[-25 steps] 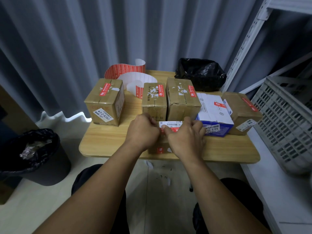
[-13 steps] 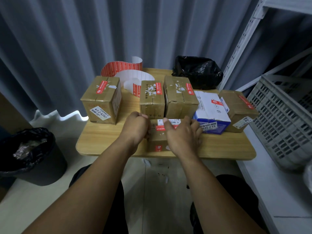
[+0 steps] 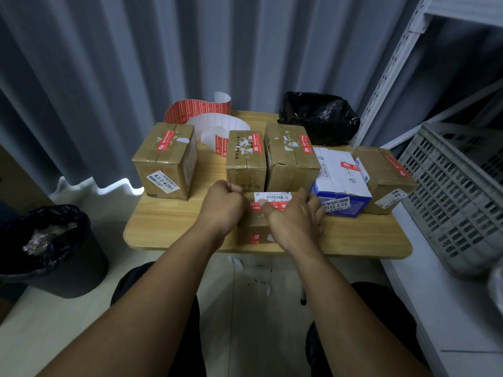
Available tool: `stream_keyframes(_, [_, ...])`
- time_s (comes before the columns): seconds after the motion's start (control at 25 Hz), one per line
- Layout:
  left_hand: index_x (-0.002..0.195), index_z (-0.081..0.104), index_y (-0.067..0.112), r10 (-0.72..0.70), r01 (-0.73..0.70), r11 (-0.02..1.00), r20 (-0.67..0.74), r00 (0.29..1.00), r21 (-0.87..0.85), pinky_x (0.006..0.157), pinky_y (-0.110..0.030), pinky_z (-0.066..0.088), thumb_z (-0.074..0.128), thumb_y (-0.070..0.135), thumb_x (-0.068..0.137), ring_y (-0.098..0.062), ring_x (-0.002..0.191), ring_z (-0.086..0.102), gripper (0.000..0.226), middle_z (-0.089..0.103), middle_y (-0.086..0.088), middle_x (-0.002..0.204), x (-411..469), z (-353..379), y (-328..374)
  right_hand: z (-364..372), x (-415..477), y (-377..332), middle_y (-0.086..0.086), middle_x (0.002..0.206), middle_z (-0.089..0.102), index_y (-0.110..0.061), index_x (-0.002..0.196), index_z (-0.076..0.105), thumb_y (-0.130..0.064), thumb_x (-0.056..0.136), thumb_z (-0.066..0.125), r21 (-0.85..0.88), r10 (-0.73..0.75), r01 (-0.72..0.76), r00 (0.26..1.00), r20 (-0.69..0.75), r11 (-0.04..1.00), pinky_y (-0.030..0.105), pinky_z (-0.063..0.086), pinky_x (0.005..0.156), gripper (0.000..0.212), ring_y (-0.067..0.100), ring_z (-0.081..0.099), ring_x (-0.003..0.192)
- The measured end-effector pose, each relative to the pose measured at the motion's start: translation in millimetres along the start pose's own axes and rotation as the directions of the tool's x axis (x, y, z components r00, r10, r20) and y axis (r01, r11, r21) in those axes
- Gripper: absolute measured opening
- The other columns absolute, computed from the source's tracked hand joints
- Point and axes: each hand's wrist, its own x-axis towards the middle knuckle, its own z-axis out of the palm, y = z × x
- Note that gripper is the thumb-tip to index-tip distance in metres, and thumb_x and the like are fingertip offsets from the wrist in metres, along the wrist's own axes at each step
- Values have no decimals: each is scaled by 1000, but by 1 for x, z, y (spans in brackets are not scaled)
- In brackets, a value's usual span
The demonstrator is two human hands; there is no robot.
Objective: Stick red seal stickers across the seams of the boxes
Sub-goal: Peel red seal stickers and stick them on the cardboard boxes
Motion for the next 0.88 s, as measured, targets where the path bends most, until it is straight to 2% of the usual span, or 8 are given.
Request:
stream_keyframes(0.08, [97,56,18,28,-28,998,-8,1000,64,77,-39,55,70,4,83,-23,95,64,24,67,-8,100,3,3,-4,0,0,2,6,156,26,-17,153,24,-58,80,73,36,-3,4,999,-33,999,46,31,112,97,28,20,144])
stream_keyframes(0.2, [100,56,18,39,-38,995,-10,999,89,86,-44,58,73,2,84,-25,99,67,28,67,-8,102,4,4,-8,-2,8,8,5,154,32,-20,152,28,-43,82,78,127,26,-19,998,-55,992,46,36,112,90,28,24,145])
stream_keyframes(0.28, [97,56,18,2,-2,1000,2,1000,27,91,-45,57,67,-3,87,-27,104,66,25,68,-10,107,3,5,-8,-4,17,15,4,146,44,-23,145,38,-36,79,79,265,77,-67,997,-24,962,50,46,106,79,29,40,137])
stream_keyframes(0.32, [97,57,18,-18,18,1000,-3,1000,8,93,-47,56,64,-3,88,-27,105,66,24,68,-11,109,3,6,-8,-7,19,18,3,137,52,-24,139,43,-34,76,78,361,111,-104,994,1,927,50,53,97,72,29,51,128])
stream_keyframes(0.4, [98,56,19,-51,51,999,-13,999,-11,94,-48,55,61,-2,89,-26,105,65,23,67,-10,110,3,8,-6,-14,24,25,-1,113,61,-21,126,49,-26,83,74,504,157,-167,986,63,847,40,59,76,51,19,64,101])
stream_keyframes(0.52, [101,56,20,-54,54,998,-42,998,-10,92,-46,55,64,5,87,-25,105,63,22,66,-9,109,4,9,-6,-22,25,34,-9,89,60,-19,104,59,-20,96,66,570,131,-164,986,98,805,24,49,61,11,8,60,76])
stream_keyframes(0.72, [97,52,20,-34,35,999,-87,996,6,90,-48,55,73,22,87,-24,99,66,22,68,-7,104,2,15,-13,-19,18,30,-3,101,66,-21,106,57,-34,87,77,598,106,-146,989,102,788,33,59,71,31,13,68,88])
stream_keyframes(0.88, [93,56,20,-40,37,999,-144,989,-21,88,-44,52,58,23,94,-24,100,64,3,68,-6,102,1,14,-13,-25,17,33,-10,93,58,-18,106,58,-26,97,66,613,95,-138,990,102,778,26,50,66,15,8,58,81])
